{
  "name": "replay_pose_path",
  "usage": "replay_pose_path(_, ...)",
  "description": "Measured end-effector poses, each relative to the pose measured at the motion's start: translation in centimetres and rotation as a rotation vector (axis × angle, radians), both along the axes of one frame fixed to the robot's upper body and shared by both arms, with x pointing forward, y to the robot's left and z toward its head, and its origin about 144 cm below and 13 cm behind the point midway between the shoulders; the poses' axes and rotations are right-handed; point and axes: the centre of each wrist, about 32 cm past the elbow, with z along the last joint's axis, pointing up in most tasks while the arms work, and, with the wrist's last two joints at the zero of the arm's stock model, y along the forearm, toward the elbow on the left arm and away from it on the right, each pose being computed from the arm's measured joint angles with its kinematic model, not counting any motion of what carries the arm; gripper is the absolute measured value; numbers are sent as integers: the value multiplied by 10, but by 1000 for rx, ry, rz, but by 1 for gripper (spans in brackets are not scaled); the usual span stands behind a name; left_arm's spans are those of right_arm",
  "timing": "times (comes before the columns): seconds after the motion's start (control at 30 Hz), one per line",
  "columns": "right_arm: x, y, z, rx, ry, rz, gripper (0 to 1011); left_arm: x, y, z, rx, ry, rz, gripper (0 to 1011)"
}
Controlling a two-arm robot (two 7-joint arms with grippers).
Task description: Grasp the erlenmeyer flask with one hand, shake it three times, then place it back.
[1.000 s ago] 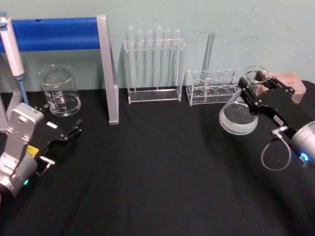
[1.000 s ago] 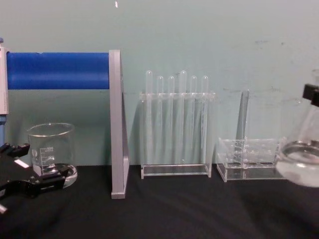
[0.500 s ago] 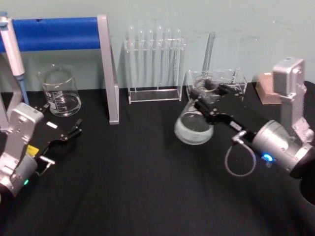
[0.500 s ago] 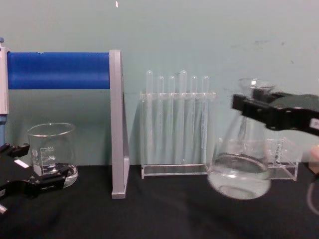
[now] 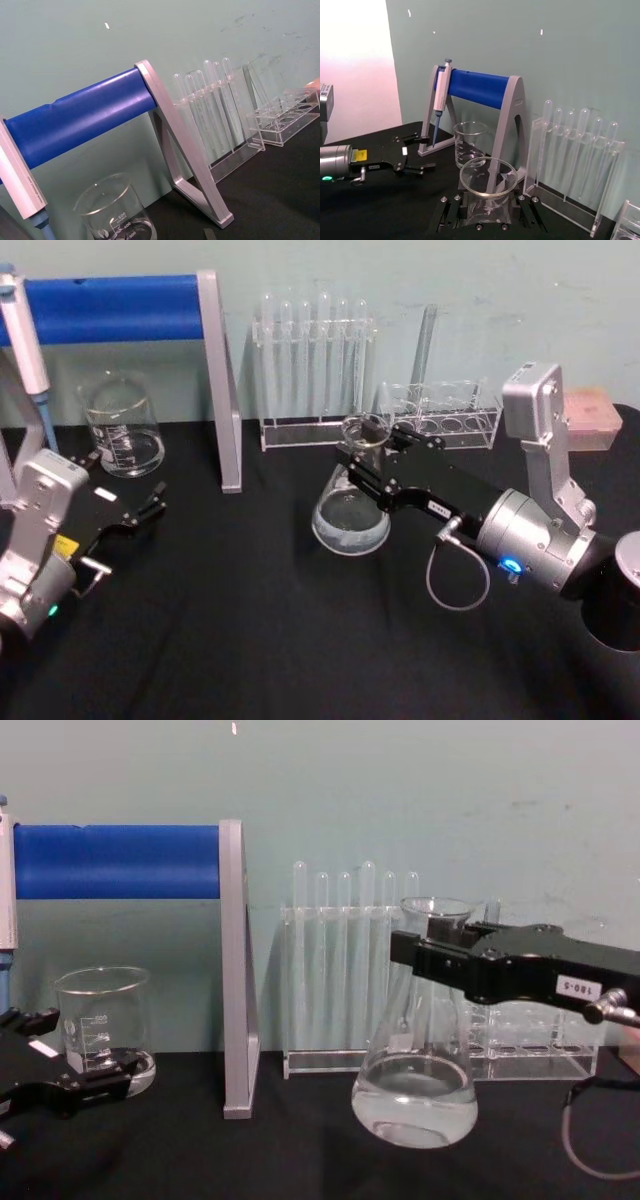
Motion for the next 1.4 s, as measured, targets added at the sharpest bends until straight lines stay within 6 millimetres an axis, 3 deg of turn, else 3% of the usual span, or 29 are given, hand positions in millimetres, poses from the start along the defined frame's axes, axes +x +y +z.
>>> replay_pose_path(0.63,5,-4,-3,-4,12,31,449,0,0,0,0,0,0,1001)
replay_pose_path(1.4,13,-10,-25,-27,52,76,449,0,0,0,0,0,0,1001)
